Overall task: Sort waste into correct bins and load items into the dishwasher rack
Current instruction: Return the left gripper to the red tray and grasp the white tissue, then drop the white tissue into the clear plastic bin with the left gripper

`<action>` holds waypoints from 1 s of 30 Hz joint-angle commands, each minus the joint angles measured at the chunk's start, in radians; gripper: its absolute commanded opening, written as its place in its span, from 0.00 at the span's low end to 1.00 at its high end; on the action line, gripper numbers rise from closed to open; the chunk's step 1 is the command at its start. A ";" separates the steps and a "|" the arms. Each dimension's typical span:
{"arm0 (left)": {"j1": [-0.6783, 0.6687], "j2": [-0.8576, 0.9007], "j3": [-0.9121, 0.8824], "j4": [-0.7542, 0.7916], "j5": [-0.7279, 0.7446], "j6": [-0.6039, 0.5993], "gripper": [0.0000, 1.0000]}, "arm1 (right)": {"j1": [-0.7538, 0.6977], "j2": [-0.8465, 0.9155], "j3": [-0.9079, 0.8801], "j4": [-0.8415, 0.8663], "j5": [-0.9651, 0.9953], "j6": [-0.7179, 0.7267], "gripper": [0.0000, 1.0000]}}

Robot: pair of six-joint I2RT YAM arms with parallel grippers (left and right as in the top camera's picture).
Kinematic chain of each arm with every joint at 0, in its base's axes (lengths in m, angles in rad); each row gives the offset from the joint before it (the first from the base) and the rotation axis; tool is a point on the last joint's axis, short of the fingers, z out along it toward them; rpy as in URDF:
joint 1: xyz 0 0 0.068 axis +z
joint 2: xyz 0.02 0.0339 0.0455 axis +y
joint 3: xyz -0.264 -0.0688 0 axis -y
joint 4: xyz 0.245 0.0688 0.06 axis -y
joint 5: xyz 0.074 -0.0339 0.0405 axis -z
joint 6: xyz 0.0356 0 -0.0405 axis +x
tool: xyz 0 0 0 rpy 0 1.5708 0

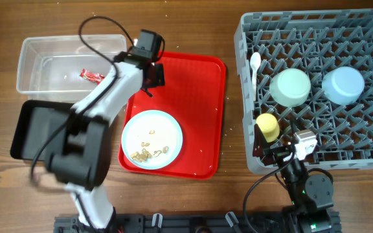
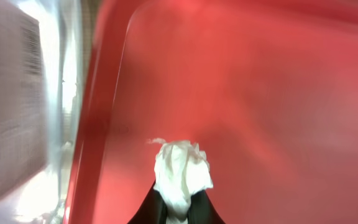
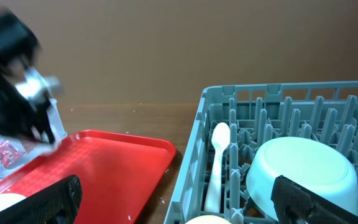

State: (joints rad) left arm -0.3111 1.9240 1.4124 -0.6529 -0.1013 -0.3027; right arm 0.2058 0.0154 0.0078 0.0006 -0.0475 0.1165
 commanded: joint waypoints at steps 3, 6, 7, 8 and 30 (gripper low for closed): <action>0.031 -0.347 0.009 -0.004 0.054 -0.049 0.04 | -0.002 -0.008 -0.003 0.002 0.003 0.017 1.00; 0.094 -0.400 0.009 -0.031 -0.020 -0.092 0.04 | -0.002 -0.008 -0.003 0.002 0.003 0.017 1.00; 0.134 -0.397 0.009 -0.051 -0.049 -0.127 0.04 | -0.002 -0.008 -0.003 0.002 0.003 0.017 1.00; 0.164 -0.385 0.009 -0.067 -0.055 -0.150 0.04 | -0.002 -0.008 -0.003 0.002 0.003 0.017 1.00; 0.406 -0.124 0.002 -0.104 0.142 -0.333 0.59 | -0.002 -0.008 -0.003 0.002 0.003 0.017 1.00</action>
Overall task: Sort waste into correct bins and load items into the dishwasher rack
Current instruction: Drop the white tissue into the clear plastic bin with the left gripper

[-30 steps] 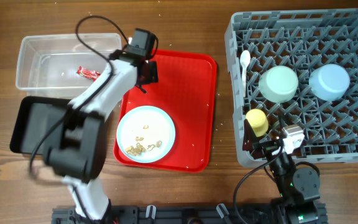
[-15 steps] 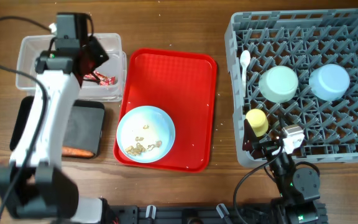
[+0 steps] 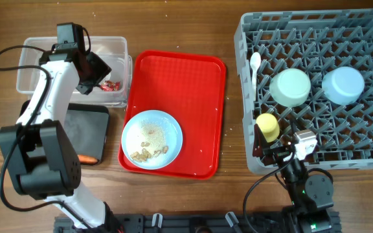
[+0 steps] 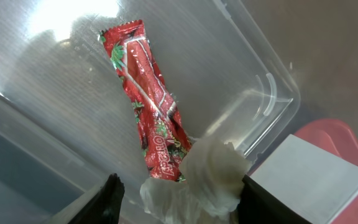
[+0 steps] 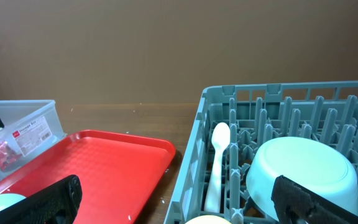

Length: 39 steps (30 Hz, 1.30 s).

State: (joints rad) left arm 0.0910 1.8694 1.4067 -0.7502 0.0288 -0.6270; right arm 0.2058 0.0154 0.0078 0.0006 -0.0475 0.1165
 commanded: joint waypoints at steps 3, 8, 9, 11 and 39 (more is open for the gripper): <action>0.003 -0.148 0.026 -0.007 0.011 -0.009 0.60 | -0.002 -0.008 -0.003 0.002 0.003 0.017 1.00; 0.003 -0.230 0.027 -0.014 0.007 -0.008 0.55 | -0.002 -0.008 -0.003 0.002 0.003 0.017 1.00; 0.003 -0.229 0.027 -0.019 0.003 -0.006 0.51 | -0.002 -0.008 -0.003 0.002 0.003 0.017 1.00; 0.003 -0.214 0.026 -0.031 -0.012 -0.006 0.29 | -0.002 -0.008 -0.003 0.002 0.003 0.017 1.00; 0.003 -0.134 0.026 -0.088 -0.030 0.028 0.90 | -0.002 -0.008 -0.003 0.002 0.003 0.017 1.00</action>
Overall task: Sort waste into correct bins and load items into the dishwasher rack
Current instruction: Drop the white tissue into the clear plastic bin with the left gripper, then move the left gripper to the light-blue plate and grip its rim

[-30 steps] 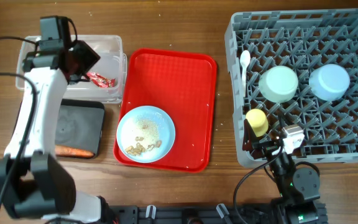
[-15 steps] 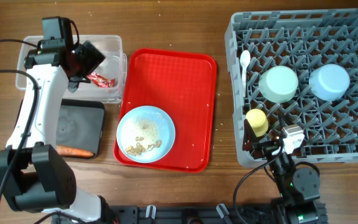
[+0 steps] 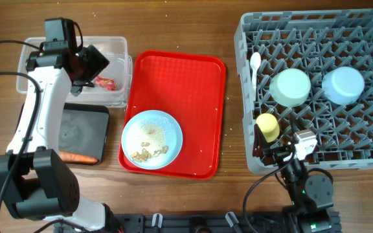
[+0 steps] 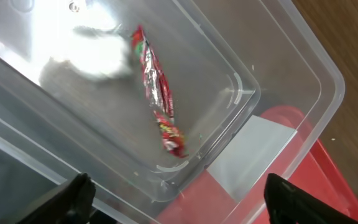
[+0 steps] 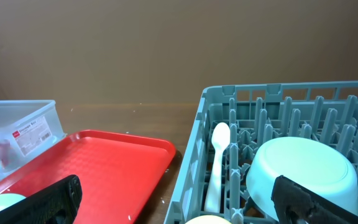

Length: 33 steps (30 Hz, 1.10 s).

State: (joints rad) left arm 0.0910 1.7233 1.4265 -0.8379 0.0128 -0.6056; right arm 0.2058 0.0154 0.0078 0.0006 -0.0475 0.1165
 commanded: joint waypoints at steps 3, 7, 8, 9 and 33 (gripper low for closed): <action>0.003 0.012 0.006 -0.001 0.009 0.007 0.18 | -0.002 -0.008 -0.003 0.002 0.003 0.017 1.00; -0.022 0.010 0.006 -0.002 0.183 0.092 0.04 | -0.002 -0.008 -0.003 0.003 0.003 0.017 1.00; -0.050 0.004 0.006 -0.011 0.193 0.125 0.04 | -0.002 -0.008 -0.003 0.002 0.003 0.017 1.00; -0.081 -0.003 0.006 -0.021 0.190 0.153 0.04 | -0.002 -0.008 -0.003 0.002 0.003 0.017 1.00; -0.696 -0.019 -0.228 -0.094 -0.013 -0.136 1.00 | -0.002 -0.008 -0.003 0.002 0.003 0.017 1.00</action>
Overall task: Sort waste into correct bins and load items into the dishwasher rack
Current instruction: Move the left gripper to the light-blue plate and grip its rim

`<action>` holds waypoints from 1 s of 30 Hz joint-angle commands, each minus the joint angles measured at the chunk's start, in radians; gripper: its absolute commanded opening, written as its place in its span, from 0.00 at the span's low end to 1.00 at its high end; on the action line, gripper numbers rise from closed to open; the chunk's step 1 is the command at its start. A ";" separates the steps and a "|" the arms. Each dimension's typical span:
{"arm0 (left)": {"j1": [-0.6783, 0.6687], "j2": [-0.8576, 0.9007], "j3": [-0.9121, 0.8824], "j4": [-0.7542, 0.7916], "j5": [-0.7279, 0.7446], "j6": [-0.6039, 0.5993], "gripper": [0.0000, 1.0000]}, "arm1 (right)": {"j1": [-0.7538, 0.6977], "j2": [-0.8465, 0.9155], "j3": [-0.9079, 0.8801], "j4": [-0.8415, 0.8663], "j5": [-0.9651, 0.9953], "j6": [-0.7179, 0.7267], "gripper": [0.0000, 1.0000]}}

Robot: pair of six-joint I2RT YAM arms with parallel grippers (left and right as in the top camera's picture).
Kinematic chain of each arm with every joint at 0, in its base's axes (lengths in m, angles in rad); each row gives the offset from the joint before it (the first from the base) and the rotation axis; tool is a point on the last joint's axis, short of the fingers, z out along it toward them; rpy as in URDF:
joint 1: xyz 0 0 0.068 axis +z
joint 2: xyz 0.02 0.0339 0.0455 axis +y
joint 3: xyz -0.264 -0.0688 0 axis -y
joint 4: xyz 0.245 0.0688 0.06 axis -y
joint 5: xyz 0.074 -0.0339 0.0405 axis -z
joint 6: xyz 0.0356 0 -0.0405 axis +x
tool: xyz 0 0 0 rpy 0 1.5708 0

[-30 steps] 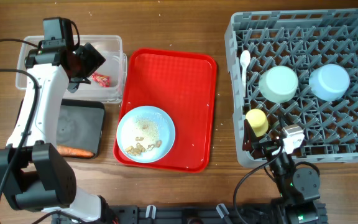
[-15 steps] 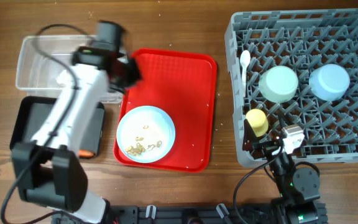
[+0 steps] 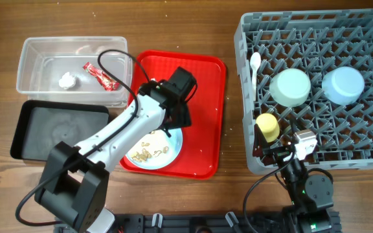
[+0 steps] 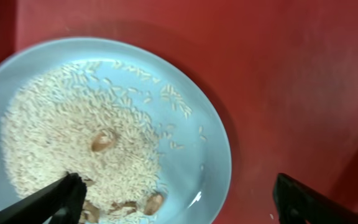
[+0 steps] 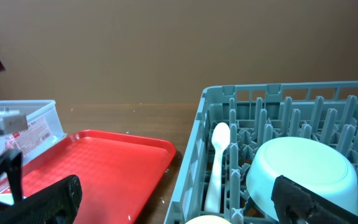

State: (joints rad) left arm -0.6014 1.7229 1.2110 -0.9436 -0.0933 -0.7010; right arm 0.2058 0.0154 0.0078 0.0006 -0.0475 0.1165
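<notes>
My left gripper hangs open over the far right part of a light blue plate on the red tray. In the left wrist view the plate holds rice and a few brown scraps, and the gripper has its fingers spread wide with nothing between them. A crumpled white tissue and a red wrapper lie in the clear bin. My right gripper rests open at the near edge of the grey dish rack.
A black bin lies in front of the clear bin. The rack holds a pale green bowl, a light blue bowl, a yellow cup and a white spoon. Bare wood lies between tray and rack.
My left gripper has moved from above the clear bin to above the plate on the tray, still open. The tissue stays in the bin. The right arm has not moved.
My left gripper was shut on a white tissue over the tray's far left corner. Then it was over the clear bin with the tissue between parted fingers beside the wrapper. Then the tissue lay in the bin under the open gripper, which now hangs over the plate.
</notes>
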 commanded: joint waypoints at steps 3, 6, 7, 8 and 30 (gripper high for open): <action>-0.004 -0.019 -0.013 0.019 0.093 -0.040 0.96 | -0.002 -0.008 -0.003 0.002 0.003 0.017 1.00; -0.004 -0.019 -0.013 0.019 0.093 -0.040 0.95 | -0.002 -0.008 -0.003 0.002 0.003 0.017 1.00; -0.004 -0.019 -0.013 0.019 0.093 -0.040 0.95 | -0.002 -0.008 -0.003 0.002 0.003 0.017 1.00; -0.004 -0.019 -0.013 0.019 0.093 -0.040 0.94 | -0.002 -0.008 -0.003 0.002 0.003 0.017 1.00; -0.130 0.162 -0.014 0.026 -0.103 -0.040 0.31 | -0.002 -0.008 -0.003 0.002 0.003 0.017 1.00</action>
State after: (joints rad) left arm -0.7296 1.8301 1.2049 -0.9230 -0.1505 -0.7391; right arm 0.2058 0.0154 0.0078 0.0006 -0.0475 0.1165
